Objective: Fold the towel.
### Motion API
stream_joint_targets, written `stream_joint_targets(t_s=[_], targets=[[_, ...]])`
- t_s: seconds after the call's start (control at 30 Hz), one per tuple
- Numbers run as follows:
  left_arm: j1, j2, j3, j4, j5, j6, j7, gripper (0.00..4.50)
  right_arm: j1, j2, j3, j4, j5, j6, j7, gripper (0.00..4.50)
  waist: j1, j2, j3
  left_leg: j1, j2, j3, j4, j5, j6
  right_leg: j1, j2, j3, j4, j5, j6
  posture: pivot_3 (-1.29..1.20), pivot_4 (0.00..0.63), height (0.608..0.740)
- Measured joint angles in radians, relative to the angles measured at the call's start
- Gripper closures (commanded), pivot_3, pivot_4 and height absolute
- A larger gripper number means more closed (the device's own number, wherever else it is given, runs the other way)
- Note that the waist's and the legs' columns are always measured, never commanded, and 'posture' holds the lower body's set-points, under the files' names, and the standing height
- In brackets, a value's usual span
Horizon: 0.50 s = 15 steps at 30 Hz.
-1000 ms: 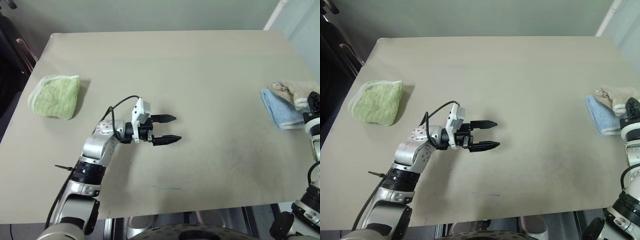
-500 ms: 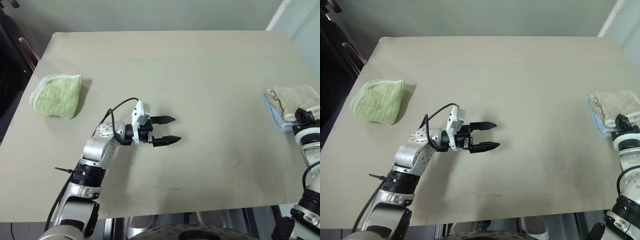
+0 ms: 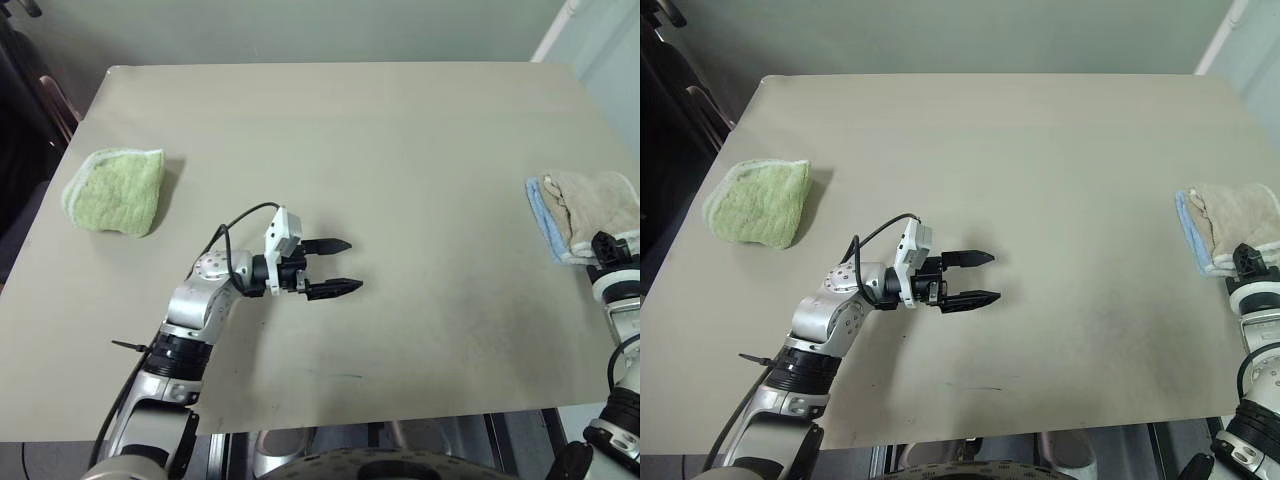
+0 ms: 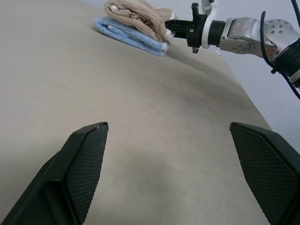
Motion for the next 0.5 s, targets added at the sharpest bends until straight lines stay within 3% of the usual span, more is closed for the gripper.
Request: stream_joint_targets(t_s=[0.27, 0.3, 0.5], targets=[[-0.007, -0.003, -0.004, 0.009, 0.001, -0.004, -0.013, 0.0, 0.038, -0.005, -0.033, -0.007, 0.011, 0.003, 0.012, 0.18, 0.001, 0.0, 0.0, 0.0, 0.0, 0.0, 0.0, 0.0, 0.0, 0.0, 0.0, 0.0, 0.0, 0.0, 0.0, 0.0, 0.15, 0.74], [-0.009, -0.003, -0.005, 0.014, 0.002, -0.008, -0.019, 0.0, 0.047, -0.012, -0.042, -0.013, 0.014, 0.006, 0.016, 0.01, 0.001, 0.0, 0.0, 0.0, 0.0, 0.0, 0.0, 0.0, 0.0, 0.0, 0.0, 0.0, 0.0, 0.0, 0.0, 0.0, 0.15, 0.74], [-0.043, -0.009, -0.005, 0.057, 0.004, -0.026, -0.037, 0.0, 0.13, -0.056, -0.09, -0.094, 0.082, 0.044, 0.042, 0.01, 0.002, 0.001, 0.0, 0.0, 0.0, 0.0, 0.0, 0.0, 0.0, 0.0, 0.0, 0.0, 0.0, -0.001, -0.001, 0.0, 0.15, 0.74]])
